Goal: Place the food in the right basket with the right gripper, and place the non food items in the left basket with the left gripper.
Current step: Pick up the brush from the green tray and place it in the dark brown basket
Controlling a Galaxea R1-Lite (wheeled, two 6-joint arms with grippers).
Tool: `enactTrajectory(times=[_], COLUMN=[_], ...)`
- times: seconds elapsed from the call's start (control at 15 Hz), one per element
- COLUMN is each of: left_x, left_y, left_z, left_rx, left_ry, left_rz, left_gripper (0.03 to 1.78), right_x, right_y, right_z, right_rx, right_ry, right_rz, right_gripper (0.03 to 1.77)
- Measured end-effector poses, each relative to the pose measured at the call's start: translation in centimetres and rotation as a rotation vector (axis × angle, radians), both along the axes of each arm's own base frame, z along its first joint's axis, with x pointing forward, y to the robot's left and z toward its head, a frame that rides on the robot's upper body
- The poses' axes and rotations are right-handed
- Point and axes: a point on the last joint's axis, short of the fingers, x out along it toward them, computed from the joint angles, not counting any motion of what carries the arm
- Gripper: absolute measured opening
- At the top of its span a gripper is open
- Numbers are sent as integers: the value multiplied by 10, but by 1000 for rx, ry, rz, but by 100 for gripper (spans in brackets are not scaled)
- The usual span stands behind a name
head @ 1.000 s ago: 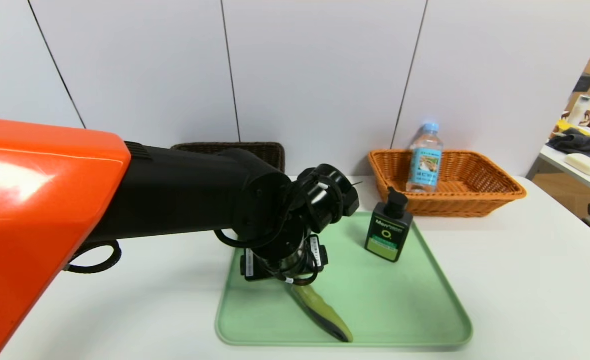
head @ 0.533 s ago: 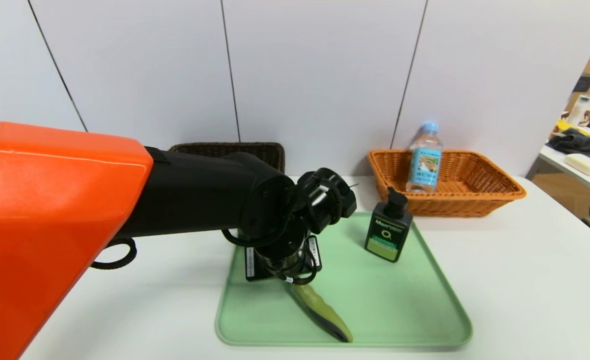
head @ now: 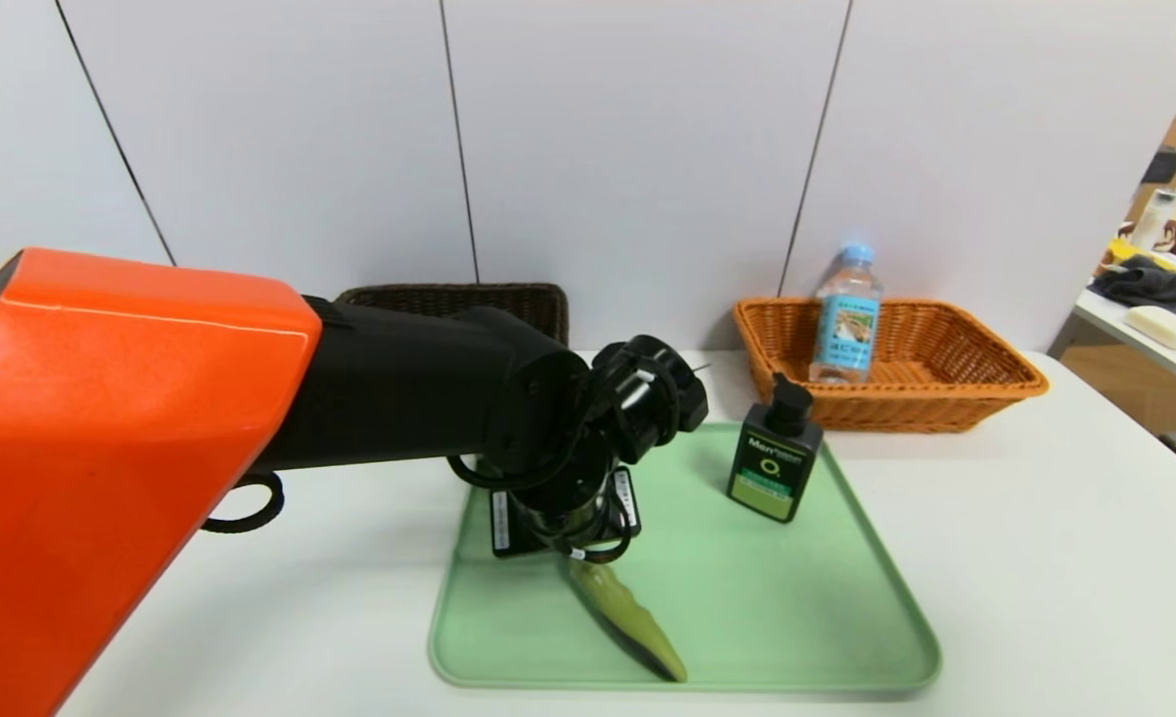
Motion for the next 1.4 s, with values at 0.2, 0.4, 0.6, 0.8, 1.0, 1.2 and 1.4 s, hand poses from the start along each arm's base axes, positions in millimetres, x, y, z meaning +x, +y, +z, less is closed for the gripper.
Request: enactTrajectory(times=[0.2,0.4,0.6,0.8,1.0,1.2,1.4], left_x=[0,-3,-12,-29,-45,-52,-52], left_y=[0,1,2,1,3,7,9], left_z=[-1,0,13,32,53,67,71], left_rx=[5,14,0,-25,-70,-100,-107], left_ry=[3,13,-4,-33,-60,-90,-97], left_rz=[0,-3,-25,-71,-108,-119,-118], left_gripper=[32,32,32,32,5,5,5], right_x=[-2,-2,-2,-2,-1,-1,-1], right_y=[-1,-1,0,0,0,0,0], right_z=[1,1,0,-1,-2,-6,-6], right_rx=[2,7,14,13,13,9,9], right_ry=[-8,-11,-5,0,4,16,14], right_rz=[0,5,15,17,15,15,16], right_gripper=[169,169,169,169,169,169,169])
